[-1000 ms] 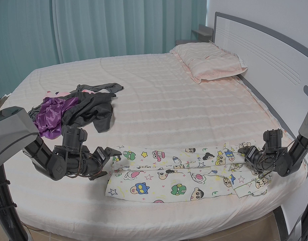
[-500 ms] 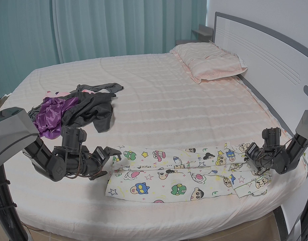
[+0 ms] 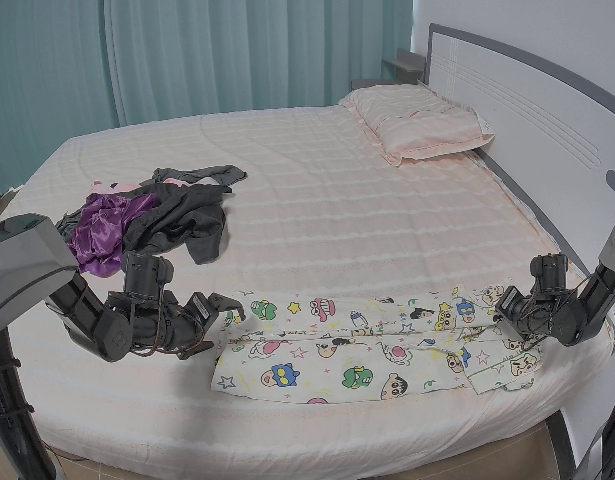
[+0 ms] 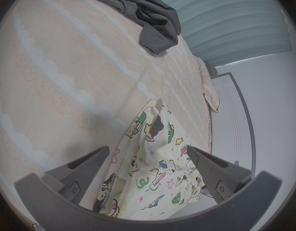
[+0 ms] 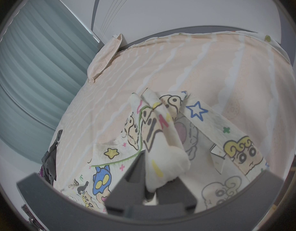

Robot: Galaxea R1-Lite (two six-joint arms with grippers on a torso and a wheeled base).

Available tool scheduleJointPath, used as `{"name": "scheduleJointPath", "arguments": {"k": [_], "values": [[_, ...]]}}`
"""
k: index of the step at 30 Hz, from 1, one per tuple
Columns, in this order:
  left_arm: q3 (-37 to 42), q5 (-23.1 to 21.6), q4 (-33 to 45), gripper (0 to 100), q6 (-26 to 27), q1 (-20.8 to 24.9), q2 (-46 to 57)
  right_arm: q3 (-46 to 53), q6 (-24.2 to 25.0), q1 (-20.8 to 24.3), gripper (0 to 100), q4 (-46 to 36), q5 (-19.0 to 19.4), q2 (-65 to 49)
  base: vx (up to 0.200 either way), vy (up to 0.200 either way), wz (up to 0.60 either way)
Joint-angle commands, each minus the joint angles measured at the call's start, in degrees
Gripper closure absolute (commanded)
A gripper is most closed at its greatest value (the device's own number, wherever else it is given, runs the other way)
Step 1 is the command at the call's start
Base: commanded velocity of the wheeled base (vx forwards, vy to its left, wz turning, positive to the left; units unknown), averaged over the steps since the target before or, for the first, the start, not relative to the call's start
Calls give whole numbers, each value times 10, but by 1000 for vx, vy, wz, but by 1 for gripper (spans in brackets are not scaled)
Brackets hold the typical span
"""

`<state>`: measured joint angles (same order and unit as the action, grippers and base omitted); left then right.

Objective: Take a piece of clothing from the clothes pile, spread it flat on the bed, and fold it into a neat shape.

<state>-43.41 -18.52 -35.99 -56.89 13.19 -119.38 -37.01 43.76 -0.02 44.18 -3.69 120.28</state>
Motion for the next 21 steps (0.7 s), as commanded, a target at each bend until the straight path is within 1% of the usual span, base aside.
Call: {"name": "scheduleJointPath", "arguments": {"k": [1, 6, 8, 10, 11, 13, 18, 21], "values": [[-2, 1, 0, 0, 2, 0, -1, 3, -1, -1, 0, 0, 0, -4, 0, 0, 0], [-5, 0, 0, 0, 17, 4, -7, 23, -17, 18, 0, 1, -3, -32, 0, 0, 0], [-4, 0, 2, 0, 37, 6, -14, 31, -18, 36, 0, 7, -23, -39, 0, 0, 0], [-5, 6, 2, 0, 60, 7, -28, 33, -19, 59, 0, 12, -63, -42, 0, 0, 0], [-7, 9, 2, 0, 64, 7, -32, 34, -20, 72, 0, 15, -84, -44, 0, 0, 0], [-9, 13, 2, 0, 64, 8, -36, 41, -20, 93, 0, 21, -106, -54, 0, 0, 0], [-14, 16, 1, 0, 68, 22, -48, 61, -20, 135, 0, 23, -115, -70, 0, 0, 0], [-15, 23, 3, 0, 81, 23, -47, 65, -20, 144, 0, 24, -117, -72, 0, 0, 0]]}}
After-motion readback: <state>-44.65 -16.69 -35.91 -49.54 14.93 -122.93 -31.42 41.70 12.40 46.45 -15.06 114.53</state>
